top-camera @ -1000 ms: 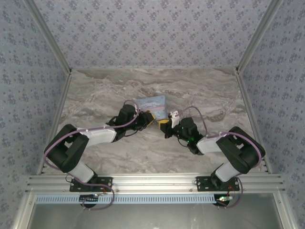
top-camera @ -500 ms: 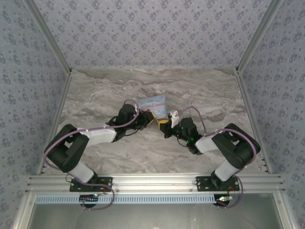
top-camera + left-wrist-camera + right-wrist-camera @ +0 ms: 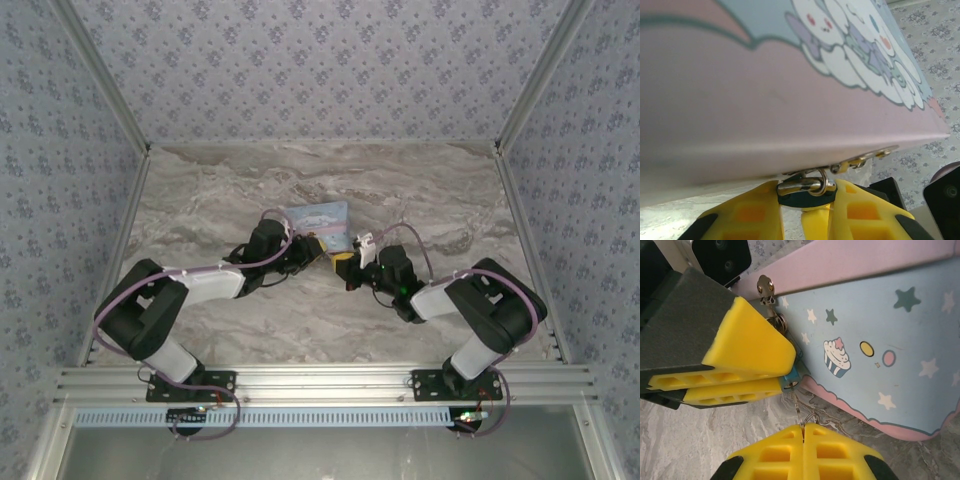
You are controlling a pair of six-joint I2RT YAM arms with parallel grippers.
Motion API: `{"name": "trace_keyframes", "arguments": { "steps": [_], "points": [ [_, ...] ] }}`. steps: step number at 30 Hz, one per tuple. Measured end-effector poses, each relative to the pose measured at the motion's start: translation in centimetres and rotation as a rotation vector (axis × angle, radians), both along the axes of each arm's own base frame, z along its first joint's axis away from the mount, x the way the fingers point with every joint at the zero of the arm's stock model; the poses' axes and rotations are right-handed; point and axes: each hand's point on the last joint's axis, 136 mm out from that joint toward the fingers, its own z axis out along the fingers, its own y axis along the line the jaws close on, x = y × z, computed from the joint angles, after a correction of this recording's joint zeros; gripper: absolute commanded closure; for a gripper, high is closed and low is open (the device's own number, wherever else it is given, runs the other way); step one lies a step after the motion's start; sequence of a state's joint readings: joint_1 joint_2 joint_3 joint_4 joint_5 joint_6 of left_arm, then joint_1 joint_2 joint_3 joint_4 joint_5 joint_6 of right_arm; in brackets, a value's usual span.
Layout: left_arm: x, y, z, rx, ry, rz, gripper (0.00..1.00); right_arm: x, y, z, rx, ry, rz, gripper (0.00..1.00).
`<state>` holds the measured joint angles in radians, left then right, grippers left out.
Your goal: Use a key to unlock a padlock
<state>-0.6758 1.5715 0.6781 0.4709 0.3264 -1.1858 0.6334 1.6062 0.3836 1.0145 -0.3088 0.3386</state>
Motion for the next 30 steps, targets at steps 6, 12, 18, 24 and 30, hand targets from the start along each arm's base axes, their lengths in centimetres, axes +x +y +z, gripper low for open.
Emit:
{"name": "trace_keyframes", "arguments": {
  "steps": [6,12,18,24,30],
  "points": [
    [0.1,0.0,-0.1,0.003,-0.005,-0.003,0.83,0.4,-0.3,0.3,0.040,0.039,0.003,1.00],
    [0.2,-0.1,0.1,-0.005,-0.016,-0.001,0.83,0.5,-0.1,0.4,0.054,0.062,0.013,1.00],
    [0.2,-0.1,0.1,-0.005,-0.013,-0.003,0.83,0.8,0.3,-0.3,0.050,0.079,0.021,1.00],
    [0.2,-0.2,0.2,-0.011,-0.018,-0.006,0.83,0.8,0.7,0.0,0.070,0.085,0.030,1.00],
    [0.4,-0.3,0.2,-0.014,-0.025,-0.004,0.83,1.1,1.0,0.3,0.081,0.099,0.026,1.00]
  ]
}}
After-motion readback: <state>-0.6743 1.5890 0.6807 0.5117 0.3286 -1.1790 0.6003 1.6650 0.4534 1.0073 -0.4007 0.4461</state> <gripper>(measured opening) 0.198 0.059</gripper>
